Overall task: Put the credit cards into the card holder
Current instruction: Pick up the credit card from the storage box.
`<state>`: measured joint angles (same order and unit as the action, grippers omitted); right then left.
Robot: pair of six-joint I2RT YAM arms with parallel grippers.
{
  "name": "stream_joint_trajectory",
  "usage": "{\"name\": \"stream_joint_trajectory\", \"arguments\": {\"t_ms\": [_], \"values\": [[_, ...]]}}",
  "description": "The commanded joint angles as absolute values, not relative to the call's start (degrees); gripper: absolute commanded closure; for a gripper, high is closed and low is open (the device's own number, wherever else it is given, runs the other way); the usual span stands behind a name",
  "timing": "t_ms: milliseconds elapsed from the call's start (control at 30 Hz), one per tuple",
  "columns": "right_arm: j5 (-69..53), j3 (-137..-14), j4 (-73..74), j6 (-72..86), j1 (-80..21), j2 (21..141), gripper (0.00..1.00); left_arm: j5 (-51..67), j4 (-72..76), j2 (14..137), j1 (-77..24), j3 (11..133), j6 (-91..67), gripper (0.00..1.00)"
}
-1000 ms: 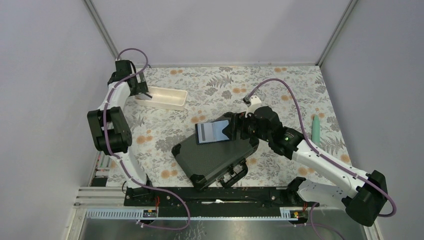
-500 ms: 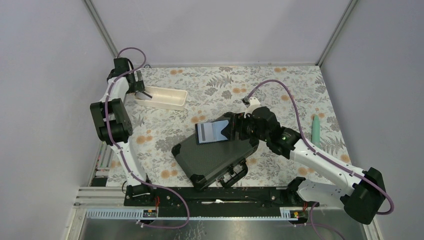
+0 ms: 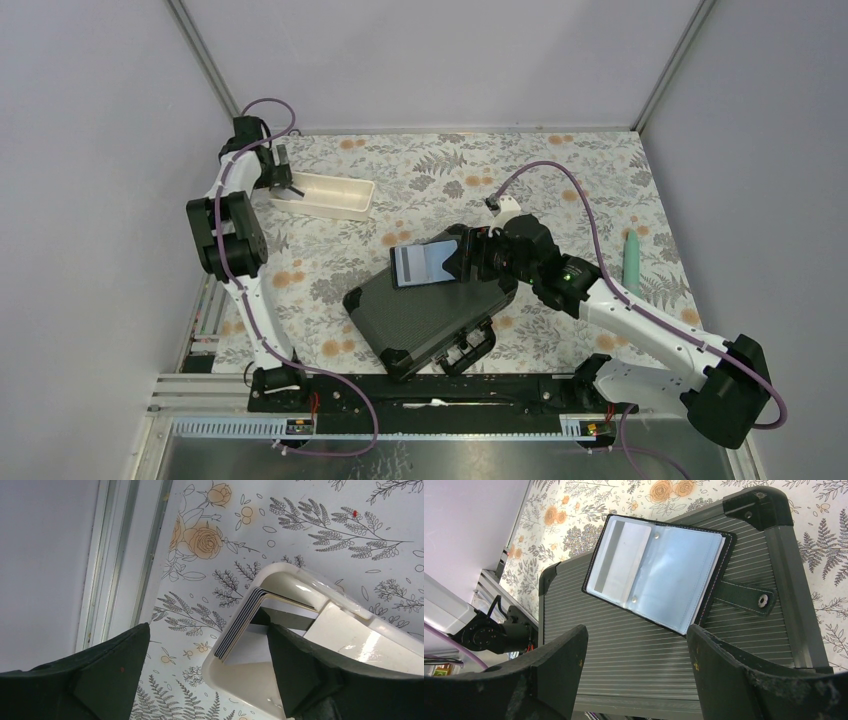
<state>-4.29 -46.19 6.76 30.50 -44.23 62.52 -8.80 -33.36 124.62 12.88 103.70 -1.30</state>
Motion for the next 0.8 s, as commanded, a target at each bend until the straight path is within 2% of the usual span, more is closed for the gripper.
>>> {"name": "stream_joint_trajectory", "arguments": {"t_ms": [0, 300, 600, 767], "values": [[-5.5, -46.1, 4.6, 31.0, -43.8, 62.2, 0.21, -12.5, -33.8, 124.9, 13.2, 106.5, -0.4, 0.1], [-5.4, -45.8, 4.4, 31.5, -43.7, 62.0, 0.21, -12.9, -33.8, 123.2, 13.3, 106.7, -0.8, 0.21], [-6.0, -45.4, 3.9, 31.9, -43.7, 61.7, 0.21, -13.1, -33.6, 121.8, 13.4, 106.5, -1.1, 0.39], [-6.1, -45.5, 3.9, 32.0, -43.8, 61.7, 0.21, -13.2, -33.2, 120.4, 13.3, 106.3, -1.2, 0.42]]}}
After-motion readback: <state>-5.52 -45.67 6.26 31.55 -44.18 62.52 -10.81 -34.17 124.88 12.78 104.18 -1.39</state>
